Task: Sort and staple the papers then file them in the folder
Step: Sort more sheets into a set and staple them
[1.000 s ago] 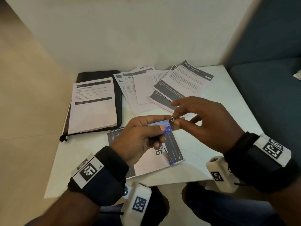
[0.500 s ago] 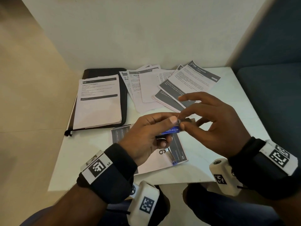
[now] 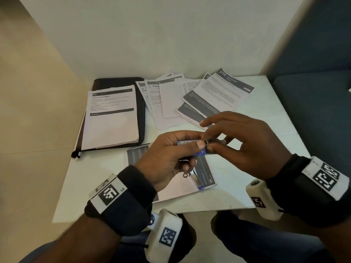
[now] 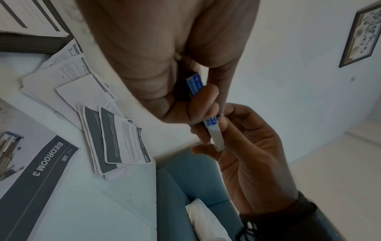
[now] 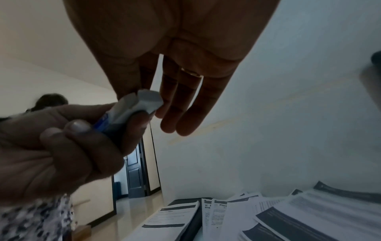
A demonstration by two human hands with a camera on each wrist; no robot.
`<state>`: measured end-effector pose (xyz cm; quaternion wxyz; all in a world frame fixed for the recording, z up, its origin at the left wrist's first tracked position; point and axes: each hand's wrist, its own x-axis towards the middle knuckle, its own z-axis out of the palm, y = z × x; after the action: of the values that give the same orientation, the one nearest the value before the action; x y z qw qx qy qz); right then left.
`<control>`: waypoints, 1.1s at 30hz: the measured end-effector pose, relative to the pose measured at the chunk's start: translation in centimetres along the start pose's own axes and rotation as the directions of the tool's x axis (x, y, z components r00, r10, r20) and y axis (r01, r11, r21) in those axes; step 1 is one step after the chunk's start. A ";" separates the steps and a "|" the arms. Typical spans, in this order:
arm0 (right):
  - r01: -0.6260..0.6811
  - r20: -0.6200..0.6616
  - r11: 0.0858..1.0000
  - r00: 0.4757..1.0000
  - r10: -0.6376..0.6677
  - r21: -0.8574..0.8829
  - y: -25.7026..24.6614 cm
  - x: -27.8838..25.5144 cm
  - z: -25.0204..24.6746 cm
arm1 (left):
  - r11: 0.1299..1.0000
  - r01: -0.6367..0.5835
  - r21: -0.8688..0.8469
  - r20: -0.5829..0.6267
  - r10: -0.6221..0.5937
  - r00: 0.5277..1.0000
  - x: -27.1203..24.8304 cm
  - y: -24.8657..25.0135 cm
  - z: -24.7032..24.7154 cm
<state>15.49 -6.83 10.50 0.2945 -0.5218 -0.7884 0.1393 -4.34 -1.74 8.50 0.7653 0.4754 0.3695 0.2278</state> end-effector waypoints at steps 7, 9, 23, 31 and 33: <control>-0.072 -0.009 0.987 0.997 0.074 0.145 -0.1 -0.1 0.0 | 0.999 0.003 0.043 -0.027 -0.002 1.000 -0.2 0.1 0.3; -0.096 -0.004 0.977 0.995 0.099 0.191 0.0 -0.1 -0.1 | 0.998 0.001 0.057 -0.031 0.000 1.000 -0.1 0.1 0.3; -0.330 -0.092 0.735 0.878 0.469 0.592 -0.2 0.4 -0.4 | 0.992 -0.098 -0.074 -0.096 0.091 0.991 0.1 0.7 -0.5; -0.400 -0.120 0.742 0.835 0.537 0.538 -0.7 0.4 0.6 | 0.987 -0.110 -0.120 -0.141 0.093 0.986 0.2 0.6 -0.6; -0.403 -0.155 0.798 0.844 0.513 0.449 -0.8 0.3 0.6 | 0.985 -0.113 -0.128 -0.144 0.094 0.985 0.3 0.5 -0.6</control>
<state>14.44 -6.86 10.52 0.4556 -0.6409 -0.5442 0.2924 -4.61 -1.00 8.67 0.7556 0.4240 0.3798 0.3241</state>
